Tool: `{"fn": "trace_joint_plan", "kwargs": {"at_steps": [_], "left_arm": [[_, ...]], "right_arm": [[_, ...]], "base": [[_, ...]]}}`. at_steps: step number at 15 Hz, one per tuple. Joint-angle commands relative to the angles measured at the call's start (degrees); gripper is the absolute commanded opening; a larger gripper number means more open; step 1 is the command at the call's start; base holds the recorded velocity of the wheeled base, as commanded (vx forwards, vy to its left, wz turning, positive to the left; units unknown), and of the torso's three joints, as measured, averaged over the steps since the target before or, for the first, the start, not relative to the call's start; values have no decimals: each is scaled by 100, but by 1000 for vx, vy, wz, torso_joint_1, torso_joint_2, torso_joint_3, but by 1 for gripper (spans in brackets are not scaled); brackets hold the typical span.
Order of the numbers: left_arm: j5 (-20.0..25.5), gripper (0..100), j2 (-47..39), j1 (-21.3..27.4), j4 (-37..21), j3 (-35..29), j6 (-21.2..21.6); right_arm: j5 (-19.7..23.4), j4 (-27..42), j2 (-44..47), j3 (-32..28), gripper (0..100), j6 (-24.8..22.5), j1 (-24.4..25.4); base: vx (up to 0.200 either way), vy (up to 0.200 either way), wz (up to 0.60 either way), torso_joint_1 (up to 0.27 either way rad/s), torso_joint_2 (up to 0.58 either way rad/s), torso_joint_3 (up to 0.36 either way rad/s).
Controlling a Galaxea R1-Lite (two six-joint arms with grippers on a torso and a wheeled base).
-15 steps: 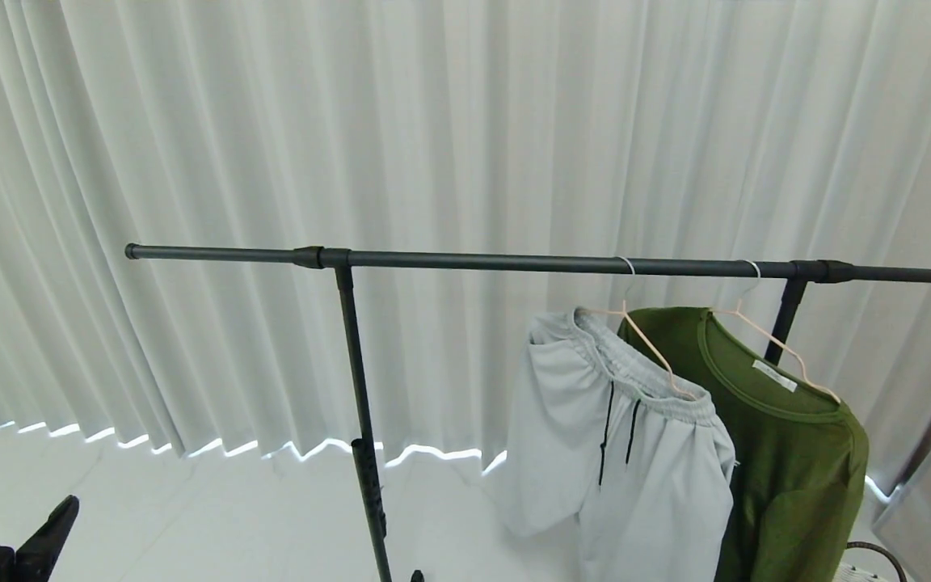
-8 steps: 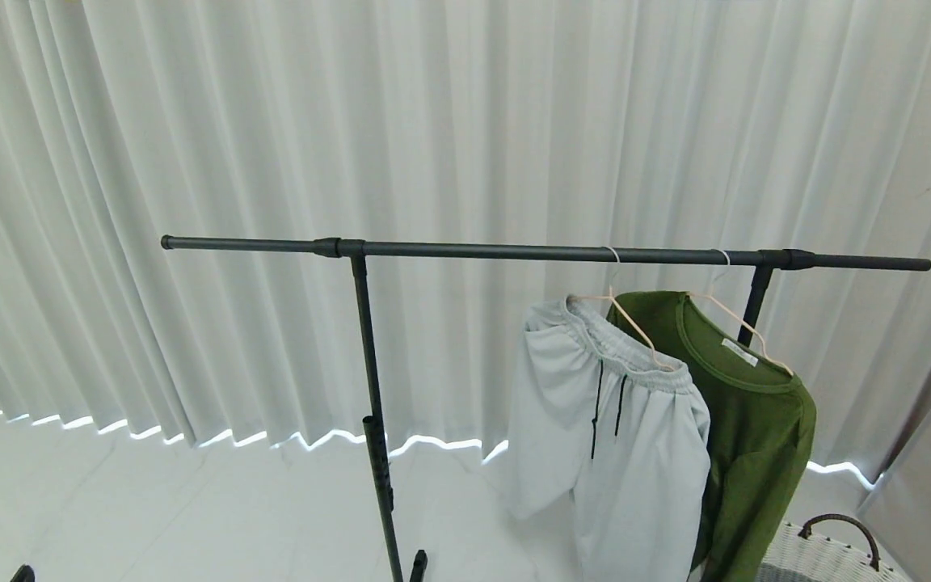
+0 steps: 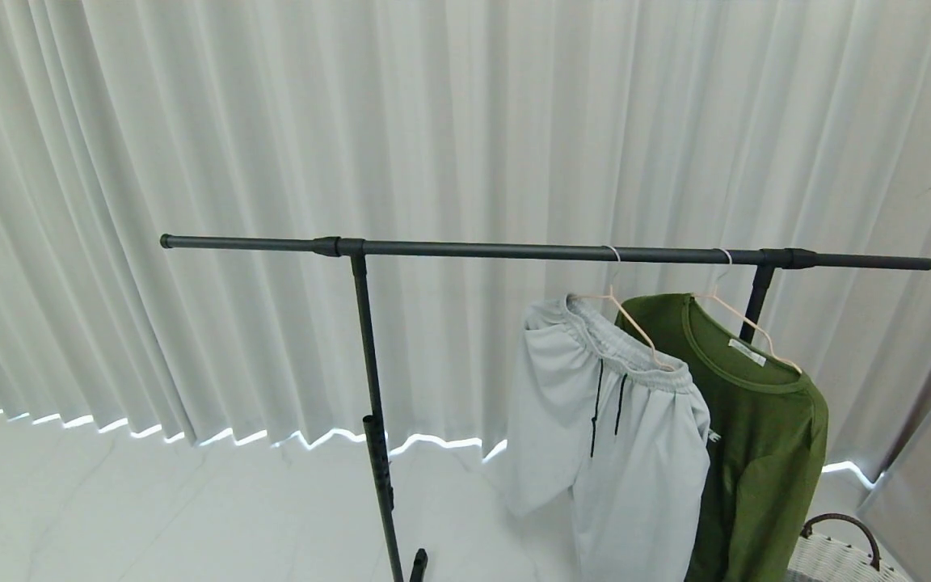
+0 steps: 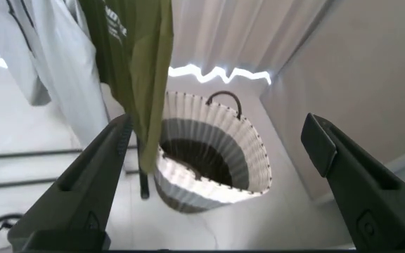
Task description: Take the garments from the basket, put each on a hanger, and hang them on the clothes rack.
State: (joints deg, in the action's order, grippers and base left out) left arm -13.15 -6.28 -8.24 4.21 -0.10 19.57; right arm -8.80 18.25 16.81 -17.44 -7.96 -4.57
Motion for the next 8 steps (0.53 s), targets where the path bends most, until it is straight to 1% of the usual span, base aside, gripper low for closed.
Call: {"fn": "trace_joint_plan", "kwargs": {"at_steps": [1,2,3,4,5,6,7,8], "left_arm": [[41,100,74,-2,1,10,30],[182,100,74,15,-7,10,100],[647,100,74,191,-7,10,100],[955,100,92,376,-7,10,30],[937,100,136,613,-7,10,-102],[937,100,285,886,-16,10,-199],[937,100,320,973,-25,10,-375],[981,100,338,947,-34,10,-629]], "right_arm": [[28,-32,-1136,540,100,-30,9],[-43,-155,-1145,778,100,-21,18],[-113,-726,-1136,1112,100,-30,18],[-227,-1368,-1136,1410,100,-56,18],[-271,-1632,-1136,1507,100,-232,18],[-245,-1667,-1136,1525,100,-329,18],[-236,-1658,-1136,1525,100,-259,18],[-280,-1684,-1136,1542,100,-100,18]], "base": [[0,0,0,0,0,0],[0,0,0,0,0,0],[0,0,0,0,0,0],[0,0,0,0,0,0],[0,0,0,0,0,0],[0,0,0,0,0,0],[0,0,0,0,0,0],[0,0,0,0,0,0]]}}
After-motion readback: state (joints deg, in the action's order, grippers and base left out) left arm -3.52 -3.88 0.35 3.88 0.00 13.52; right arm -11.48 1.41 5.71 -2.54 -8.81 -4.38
